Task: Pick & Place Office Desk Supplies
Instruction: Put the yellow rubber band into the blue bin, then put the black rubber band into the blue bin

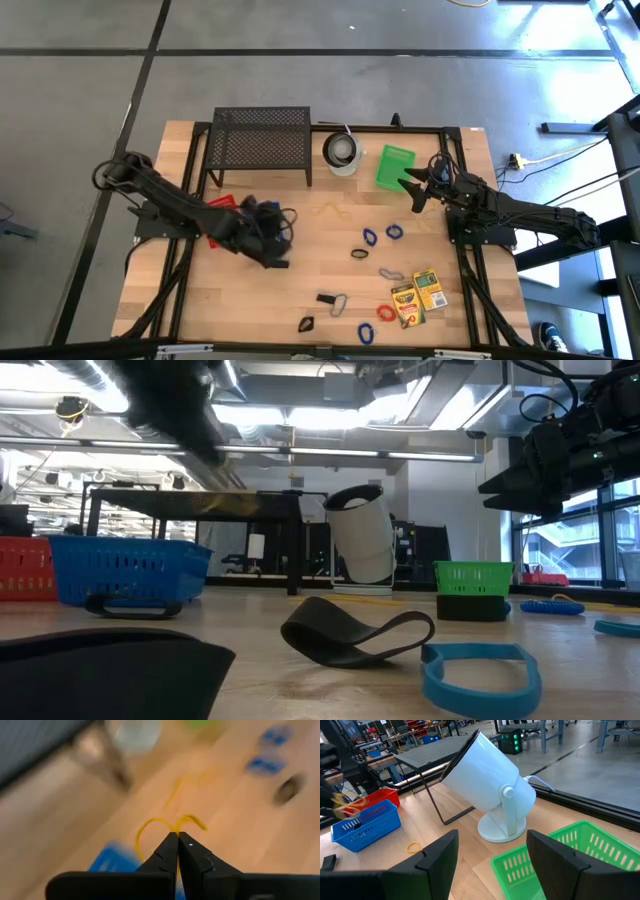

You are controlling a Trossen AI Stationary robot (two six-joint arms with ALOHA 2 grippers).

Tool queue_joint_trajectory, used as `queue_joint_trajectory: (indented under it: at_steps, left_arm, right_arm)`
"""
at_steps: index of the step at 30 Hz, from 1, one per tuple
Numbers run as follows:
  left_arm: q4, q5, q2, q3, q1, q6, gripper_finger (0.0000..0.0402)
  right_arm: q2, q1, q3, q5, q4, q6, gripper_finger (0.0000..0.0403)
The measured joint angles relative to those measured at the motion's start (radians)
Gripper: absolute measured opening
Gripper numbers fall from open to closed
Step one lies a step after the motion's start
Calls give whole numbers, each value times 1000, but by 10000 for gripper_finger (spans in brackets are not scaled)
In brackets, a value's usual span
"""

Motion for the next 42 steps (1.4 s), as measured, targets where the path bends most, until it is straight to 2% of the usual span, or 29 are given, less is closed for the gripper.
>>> queue_joint_trajectory:
  at_steps: [2,4,9,14,22,34,39,42]
  left_arm:
    - [-155,68,-1,-1,-5,-147,3]
    - [-235,125,0,-20,-11,-253,3]
    - [-194,197,4,-110,-11,-321,3]
    - [-65,199,4,-188,-11,-315,3]
    - [-32,212,4,-222,-11,-355,10]
    - [-29,215,-7,-210,-11,-329,99]
    - [-24,200,-31,-155,3,-244,123]
    - [18,153,-32,-127,7,-148,131]
  right_arm:
    - [0,0,0,0,0,0,237]
    - [0,0,0,0,0,0,237]
    - [0,0,0,0,0,0,237]
    - [0,0,0,0,0,0,237]
    - [0,0,0,0,0,0,237]
    - [0,0,0,0,0,0,237]
    - [0,0,0,0,0,0,237]
    - [0,0,0,0,0,0,237]
